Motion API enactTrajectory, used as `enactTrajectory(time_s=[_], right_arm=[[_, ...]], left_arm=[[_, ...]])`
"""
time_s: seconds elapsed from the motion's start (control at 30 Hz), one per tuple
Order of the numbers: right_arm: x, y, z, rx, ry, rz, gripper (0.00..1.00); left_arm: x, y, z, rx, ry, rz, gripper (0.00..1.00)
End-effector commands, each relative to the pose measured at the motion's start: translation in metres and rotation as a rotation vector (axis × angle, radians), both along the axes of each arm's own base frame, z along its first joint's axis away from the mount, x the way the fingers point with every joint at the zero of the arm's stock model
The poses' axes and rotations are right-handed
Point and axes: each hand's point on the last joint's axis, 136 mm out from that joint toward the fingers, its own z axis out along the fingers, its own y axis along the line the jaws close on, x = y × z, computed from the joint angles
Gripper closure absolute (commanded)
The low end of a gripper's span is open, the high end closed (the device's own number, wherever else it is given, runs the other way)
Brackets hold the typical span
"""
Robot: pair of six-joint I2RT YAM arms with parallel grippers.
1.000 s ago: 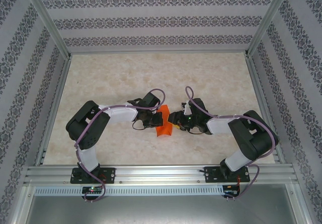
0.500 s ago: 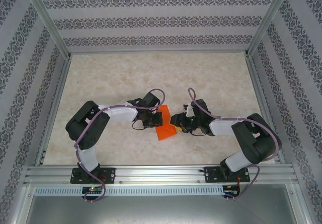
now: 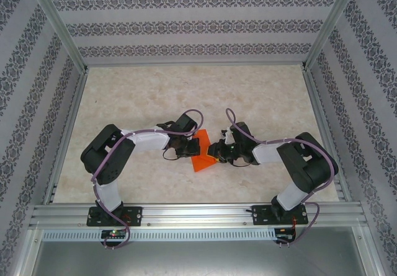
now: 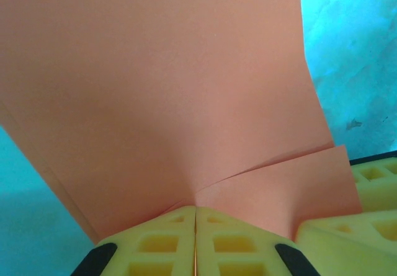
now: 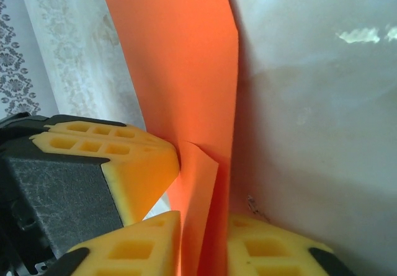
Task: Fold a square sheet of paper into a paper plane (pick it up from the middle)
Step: Turn over the paper at the center of the table.
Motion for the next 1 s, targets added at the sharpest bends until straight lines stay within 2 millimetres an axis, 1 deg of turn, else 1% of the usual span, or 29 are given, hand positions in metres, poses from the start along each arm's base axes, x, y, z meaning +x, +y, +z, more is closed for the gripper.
enactTrajectory(time_s=[0.0,0.03,0.1,0.13,0.23,0.27,0.33,0.43,0.5,0.57,0.67,0.73,0.77,0.87,0.97], right_arm=[[0.004,0.008,0.013,0.031,-0.049,0.027,0.84],[0.003,0.007,0.013,0.026,-0.05,0.03,0.89],[0.0,0.003,0.015,0.01,-0.049,0.037,0.93],[-0.001,0.001,0.017,-0.001,-0.05,0.036,0.94],[-0.003,-0.007,0.03,-0.058,-0.082,0.046,0.95],[-0.004,-0.012,0.035,-0.099,-0.093,0.054,0.95],[-0.005,-0.028,0.042,-0.216,-0.114,0.057,0.95],[-0.003,-0.061,0.066,-0.423,-0.187,0.03,0.95],[-0.002,-0.084,0.089,-0.582,-0.264,0.006,0.95],[-0.001,-0.104,0.116,-0.727,-0.356,-0.019,0.95],[-0.002,-0.127,0.157,-0.965,-0.502,-0.037,0.95],[-0.006,-0.139,0.174,-1.133,-0.541,-0.032,0.95],[-0.007,-0.144,0.177,-1.214,-0.537,-0.014,0.94],[-0.009,-0.14,0.174,-1.412,-0.532,0.069,0.95],[-0.01,-0.125,0.155,-1.531,-0.495,0.158,0.95]], left_arm=[[-0.005,0.01,0.009,0.03,-0.025,0.012,0.89],[-0.003,0.009,0.014,0.02,-0.038,0.023,0.88],[0.003,0.009,0.03,-0.001,-0.082,0.043,0.85],[0.007,0.008,0.039,-0.015,-0.109,0.052,0.84],[0.015,0.016,0.067,-0.021,-0.199,0.092,0.8],[0.017,0.021,0.075,-0.015,-0.23,0.11,0.77],[0.019,0.032,0.088,-0.001,-0.282,0.142,0.74],[0.021,0.052,0.105,0.028,-0.359,0.198,0.71],[0.021,0.067,0.113,0.047,-0.402,0.242,0.69],[0.019,0.079,0.118,0.054,-0.434,0.284,0.66],[0.016,0.093,0.118,0.057,-0.448,0.331,0.64],[0.015,0.1,0.117,0.063,-0.447,0.358,0.63],[0.013,0.105,0.116,0.071,-0.444,0.376,0.62],[0.012,0.119,0.113,0.086,-0.436,0.435,0.62],[0.011,0.136,0.11,0.096,-0.421,0.501,0.62]])
